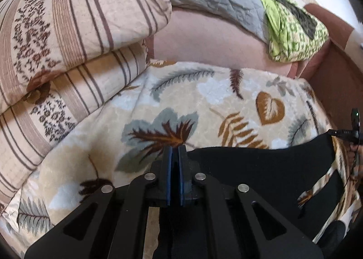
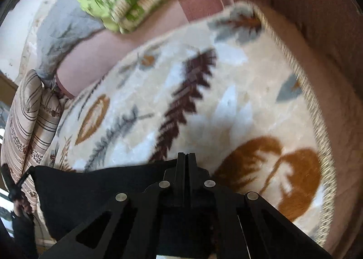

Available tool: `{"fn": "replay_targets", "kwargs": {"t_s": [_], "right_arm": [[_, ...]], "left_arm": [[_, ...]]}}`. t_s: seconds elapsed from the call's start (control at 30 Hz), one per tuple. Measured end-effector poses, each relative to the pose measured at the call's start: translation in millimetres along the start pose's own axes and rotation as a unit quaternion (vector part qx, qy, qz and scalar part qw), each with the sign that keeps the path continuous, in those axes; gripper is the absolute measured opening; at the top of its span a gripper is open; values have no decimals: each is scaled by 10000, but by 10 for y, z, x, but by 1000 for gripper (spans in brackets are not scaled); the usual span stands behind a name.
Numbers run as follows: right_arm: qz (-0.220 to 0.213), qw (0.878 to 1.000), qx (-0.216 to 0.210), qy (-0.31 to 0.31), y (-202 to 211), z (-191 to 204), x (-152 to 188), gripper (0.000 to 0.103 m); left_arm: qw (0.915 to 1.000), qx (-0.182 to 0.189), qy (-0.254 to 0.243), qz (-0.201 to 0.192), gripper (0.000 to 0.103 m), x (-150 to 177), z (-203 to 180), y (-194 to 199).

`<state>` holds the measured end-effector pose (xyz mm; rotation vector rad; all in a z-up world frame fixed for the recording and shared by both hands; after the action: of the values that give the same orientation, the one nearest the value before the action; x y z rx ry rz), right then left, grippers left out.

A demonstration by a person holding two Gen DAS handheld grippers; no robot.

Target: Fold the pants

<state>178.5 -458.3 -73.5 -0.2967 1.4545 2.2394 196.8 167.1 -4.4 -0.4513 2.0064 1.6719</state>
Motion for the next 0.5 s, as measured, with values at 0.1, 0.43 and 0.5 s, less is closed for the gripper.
{"fn": "replay_targets", "kwargs": {"t_s": [0.1, 0.43, 0.5], "right_arm": [[-82, 9996, 68, 246, 91, 37, 24, 0], [-589, 9921, -95, 1103, 630, 258, 447, 0], [-623, 9898, -127, 1276, 729, 296, 576, 0]], "left_arm": [[9998, -71, -207, -4, 3, 5, -65, 7], [9953, -78, -920, -291, 3, 345, -211, 352], [9919, -49, -1199, -418, 3, 487, -308, 507]]}}
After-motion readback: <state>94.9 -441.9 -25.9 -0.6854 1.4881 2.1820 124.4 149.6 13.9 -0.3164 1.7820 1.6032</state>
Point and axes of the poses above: each gripper's, at about its wrist camera, not at the fingertips, and y roughly against the way its jaws point, z to its left, x to its underside, the point moved 5 cm from there along -y, roughly the way its jaws point, and after that the axes turned 5 degrees about z, right-handed, at the moved point
